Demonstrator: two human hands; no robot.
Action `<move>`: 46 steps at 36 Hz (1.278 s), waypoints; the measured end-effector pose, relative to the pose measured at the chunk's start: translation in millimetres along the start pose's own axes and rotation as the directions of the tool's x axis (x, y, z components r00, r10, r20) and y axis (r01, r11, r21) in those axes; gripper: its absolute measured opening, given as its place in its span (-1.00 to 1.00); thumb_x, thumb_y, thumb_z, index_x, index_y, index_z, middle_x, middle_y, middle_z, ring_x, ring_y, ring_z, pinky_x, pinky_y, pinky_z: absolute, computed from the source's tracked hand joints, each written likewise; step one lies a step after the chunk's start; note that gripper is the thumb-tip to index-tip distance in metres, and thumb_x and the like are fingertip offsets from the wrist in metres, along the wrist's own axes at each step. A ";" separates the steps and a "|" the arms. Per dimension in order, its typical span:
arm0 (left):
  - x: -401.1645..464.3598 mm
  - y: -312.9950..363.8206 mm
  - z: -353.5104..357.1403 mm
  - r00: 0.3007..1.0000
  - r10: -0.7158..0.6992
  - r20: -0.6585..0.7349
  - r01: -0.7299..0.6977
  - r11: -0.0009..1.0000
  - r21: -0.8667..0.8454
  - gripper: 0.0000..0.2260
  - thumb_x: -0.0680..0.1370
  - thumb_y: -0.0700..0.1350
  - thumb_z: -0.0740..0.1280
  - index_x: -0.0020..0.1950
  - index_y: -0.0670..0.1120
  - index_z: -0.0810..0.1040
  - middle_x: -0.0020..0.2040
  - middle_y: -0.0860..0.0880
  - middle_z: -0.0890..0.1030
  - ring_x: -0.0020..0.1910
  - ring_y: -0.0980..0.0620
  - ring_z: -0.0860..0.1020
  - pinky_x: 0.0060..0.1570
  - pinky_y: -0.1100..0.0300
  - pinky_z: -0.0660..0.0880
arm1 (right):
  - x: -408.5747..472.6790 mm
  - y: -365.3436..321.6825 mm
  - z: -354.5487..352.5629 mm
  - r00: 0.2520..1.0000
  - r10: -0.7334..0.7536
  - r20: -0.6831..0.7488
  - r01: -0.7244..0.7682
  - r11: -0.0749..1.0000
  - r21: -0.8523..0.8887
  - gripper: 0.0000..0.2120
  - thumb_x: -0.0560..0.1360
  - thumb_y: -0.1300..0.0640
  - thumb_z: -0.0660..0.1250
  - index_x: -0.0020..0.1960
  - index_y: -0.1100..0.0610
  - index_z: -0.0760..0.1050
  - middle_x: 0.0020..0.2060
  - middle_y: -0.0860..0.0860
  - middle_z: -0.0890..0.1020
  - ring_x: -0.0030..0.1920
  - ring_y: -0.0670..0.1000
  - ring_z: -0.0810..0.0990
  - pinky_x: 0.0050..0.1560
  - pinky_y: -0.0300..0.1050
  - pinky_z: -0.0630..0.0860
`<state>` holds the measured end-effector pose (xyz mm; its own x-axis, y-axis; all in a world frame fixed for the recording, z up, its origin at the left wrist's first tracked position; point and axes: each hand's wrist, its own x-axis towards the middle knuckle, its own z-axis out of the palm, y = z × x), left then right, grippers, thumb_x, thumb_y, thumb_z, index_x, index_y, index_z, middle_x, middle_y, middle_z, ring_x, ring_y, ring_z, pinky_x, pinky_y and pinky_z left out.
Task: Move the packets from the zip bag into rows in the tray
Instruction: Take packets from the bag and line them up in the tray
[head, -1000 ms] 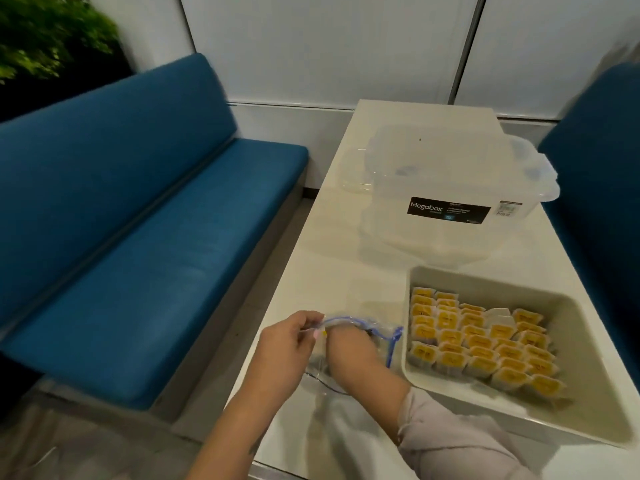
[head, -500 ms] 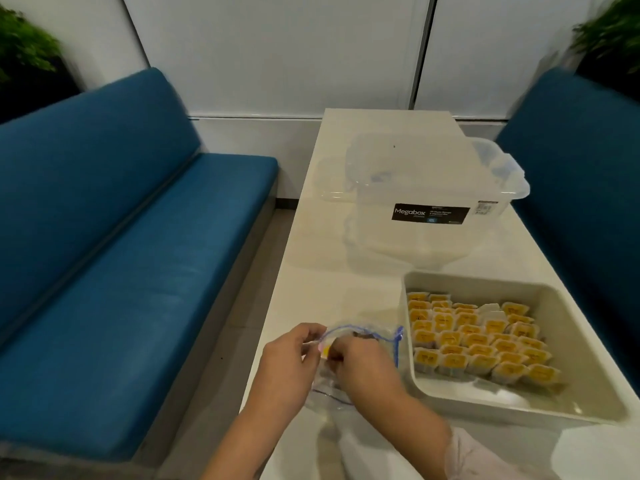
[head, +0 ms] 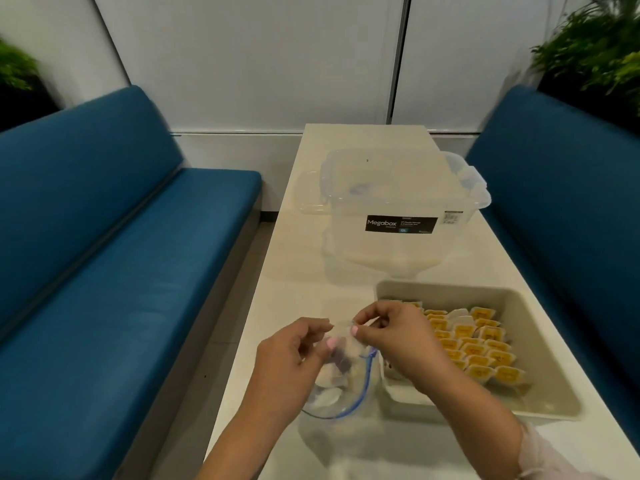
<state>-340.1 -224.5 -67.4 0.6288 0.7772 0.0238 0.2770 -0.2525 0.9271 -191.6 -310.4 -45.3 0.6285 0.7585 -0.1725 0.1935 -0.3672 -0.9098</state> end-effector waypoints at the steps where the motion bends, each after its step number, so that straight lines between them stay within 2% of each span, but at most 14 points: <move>1: -0.2 1.9 3.0 0.999 -0.028 0.043 0.029 0.999 -0.017 -0.81 0.43 -0.03 0.47 0.01 0.16 0.61 -0.06 0.10 0.67 -0.02 0.24 0.61 0.03 0.22 0.56 | -0.3 0.0 -3.6 1.000 0.003 0.001 -0.003 1.000 0.019 -0.94 0.41 0.21 0.46 -0.19 0.10 0.59 -0.61 -0.11 0.49 -0.64 -0.20 0.35 -0.57 -0.39 0.22; 4: -1.0 6.1 12.7 0.981 -0.071 0.180 0.087 0.993 -0.080 -0.57 0.25 0.00 0.60 0.05 0.22 0.58 0.04 0.13 0.65 0.07 0.20 0.59 0.12 0.16 0.55 | -2.9 -0.2 -13.2 1.000 0.008 0.002 -0.008 0.997 0.075 -0.91 0.43 0.27 0.42 -0.11 0.11 0.61 -0.63 -0.11 0.45 -0.64 -0.20 0.33 -0.56 -0.39 0.22; 7: -3.5 9.2 26.0 0.977 -0.043 0.207 0.044 0.999 -0.001 -0.38 0.10 0.04 0.63 0.11 0.24 0.52 0.11 0.26 0.58 0.09 0.19 0.56 0.11 0.25 0.52 | -6.2 -2.6 -22.4 1.000 0.015 -0.008 -0.014 0.991 0.134 -0.82 0.43 0.35 0.38 -0.06 0.12 0.64 -0.50 -0.03 0.46 -0.65 -0.20 0.36 -0.56 -0.41 0.25; 9: -6.0 11.5 37.0 0.990 0.025 0.136 -0.024 1.000 -0.010 -0.46 0.15 -0.05 0.64 0.05 0.21 0.55 0.08 0.31 0.57 0.04 0.21 0.57 0.05 0.29 0.53 | -8.5 -4.5 -28.6 0.999 0.041 -0.004 -0.039 0.981 0.190 -0.80 0.44 0.40 0.33 -0.05 0.18 0.64 -0.43 0.04 0.47 -0.66 -0.21 0.36 -0.59 -0.42 0.25; 12: -8.7 16.2 50.9 0.998 0.056 0.034 -0.053 0.994 -0.093 -0.69 0.32 -0.16 0.56 -0.04 0.12 0.60 -0.05 0.20 0.65 -0.10 0.18 0.62 -0.09 0.25 0.56 | -10.5 -4.9 -38.5 0.996 0.086 0.018 -0.088 0.970 0.227 -0.84 0.46 0.40 0.31 -0.05 0.24 0.62 -0.42 0.04 0.51 -0.66 -0.21 0.37 -0.61 -0.38 0.24; 15: -8.4 22.8 58.8 0.999 0.042 0.009 -0.040 0.982 -0.186 -0.85 0.43 -0.18 0.46 -0.07 0.03 0.63 -0.14 0.11 0.68 -0.13 0.14 0.64 -0.10 0.26 0.56 | -11.3 -0.4 -48.4 0.995 0.091 0.046 -0.099 0.972 0.215 -0.92 0.50 0.23 0.34 -0.11 0.20 0.61 -0.42 0.06 0.57 -0.61 -0.12 0.32 -0.57 -0.27 0.23; 17: -7.7 25.9 63.3 1.000 0.003 0.016 0.001 0.955 -0.298 -0.90 0.47 -0.20 0.41 -0.05 -0.05 0.63 -0.13 0.01 0.70 -0.09 0.04 0.66 -0.06 0.21 0.58 | -12.5 2.8 -54.1 0.995 0.087 0.051 -0.095 0.976 0.196 -0.78 0.54 0.05 0.32 -0.14 0.19 0.62 -0.42 0.02 0.60 -0.58 -0.09 0.31 -0.54 -0.25 0.25; 20: -7.7 30.8 70.0 0.995 -0.094 0.038 0.101 0.881 -0.462 -0.88 0.51 -0.22 0.34 0.03 -0.15 0.61 -0.14 -0.12 0.69 -0.09 -0.09 0.66 -0.11 0.20 0.60 | -16.6 3.9 -62.4 0.996 0.070 0.059 -0.078 0.985 0.152 -0.70 0.51 -0.06 0.32 -0.16 0.17 0.61 -0.36 0.01 0.64 -0.59 -0.15 0.34 -0.49 -0.26 0.31; 26: -8.2 37.5 80.4 0.985 -0.140 0.100 0.172 0.812 -0.558 -0.78 0.54 -0.18 0.30 0.18 -0.03 0.50 -0.07 -0.11 0.70 -0.10 -0.07 0.68 -0.18 0.23 0.59 | -19.6 14.2 -71.4 0.998 0.004 0.056 -0.014 0.983 0.182 -0.87 0.46 0.18 0.43 -0.11 0.27 0.62 -0.39 0.06 0.53 -0.56 -0.25 0.40 -0.52 -0.43 0.31; 33: -9.1 39.8 92.7 0.956 -0.233 0.176 0.289 0.669 -0.685 -0.79 0.52 -0.08 0.25 0.07 -0.11 0.57 -0.08 -0.12 0.70 -0.11 0.00 0.68 -0.18 0.27 0.60 | -13.6 30.7 -81.0 0.999 0.034 0.017 -0.036 0.991 0.130 -0.88 0.42 0.11 0.47 -0.16 0.17 0.63 -0.37 -0.01 0.53 -0.53 -0.24 0.37 -0.45 -0.32 0.33; 38: -10.7 33.0 100.3 0.943 -0.256 0.214 0.334 0.730 -0.596 -0.83 0.58 -0.15 0.23 0.08 -0.12 0.58 -0.11 -0.08 0.71 -0.04 -0.01 0.67 -0.03 0.21 0.59 | -11.6 38.2 -84.8 1.000 -0.003 0.002 0.002 0.994 0.114 -0.91 0.43 0.15 0.47 -0.13 0.18 0.65 -0.33 -0.01 0.60 -0.53 -0.26 0.43 -0.47 -0.40 0.33; 41: -10.8 28.9 98.6 0.940 -0.269 0.210 0.340 0.792 -0.508 -0.81 0.56 -0.22 0.27 0.14 -0.11 0.57 -0.09 -0.07 0.70 -0.13 -0.01 0.66 -0.17 0.24 0.59 | -10.6 40.1 -87.5 1.000 -0.022 0.015 0.022 0.999 0.044 -0.93 0.44 0.16 0.45 -0.17 0.16 0.64 -0.36 -0.05 0.61 -0.48 -0.27 0.48 -0.43 -0.43 0.36; 44: -8.9 23.7 93.4 0.948 -0.303 0.093 0.316 0.879 -0.357 -0.73 0.53 -0.27 0.33 0.17 -0.01 0.52 0.02 0.03 0.64 -0.23 0.04 0.62 -0.30 0.22 0.57 | -6.8 44.5 -89.5 1.000 -0.022 0.019 0.025 0.989 -0.149 -0.96 0.45 0.10 0.45 -0.16 0.06 0.63 -0.32 -0.12 0.63 -0.31 -0.25 0.54 -0.26 -0.35 0.43; 46: -7.3 20.1 88.8 0.965 -0.262 -0.001 0.259 0.953 -0.157 -0.71 0.51 -0.22 0.37 0.17 0.07 0.52 0.08 0.12 0.62 -0.17 0.07 0.63 -0.26 0.19 0.60 | -4.8 47.0 -89.3 0.999 -0.014 0.033 0.024 0.944 -0.330 -0.96 0.47 0.06 0.42 -0.10 0.00 0.64 -0.27 -0.15 0.62 -0.26 -0.21 0.53 -0.22 -0.28 0.46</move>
<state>-274.6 -286.4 -82.1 0.5334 0.8169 -0.2195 0.3126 0.0508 0.9485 -118.2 -379.3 -53.5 0.6008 0.7807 -0.1721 0.4461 -0.5060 -0.7382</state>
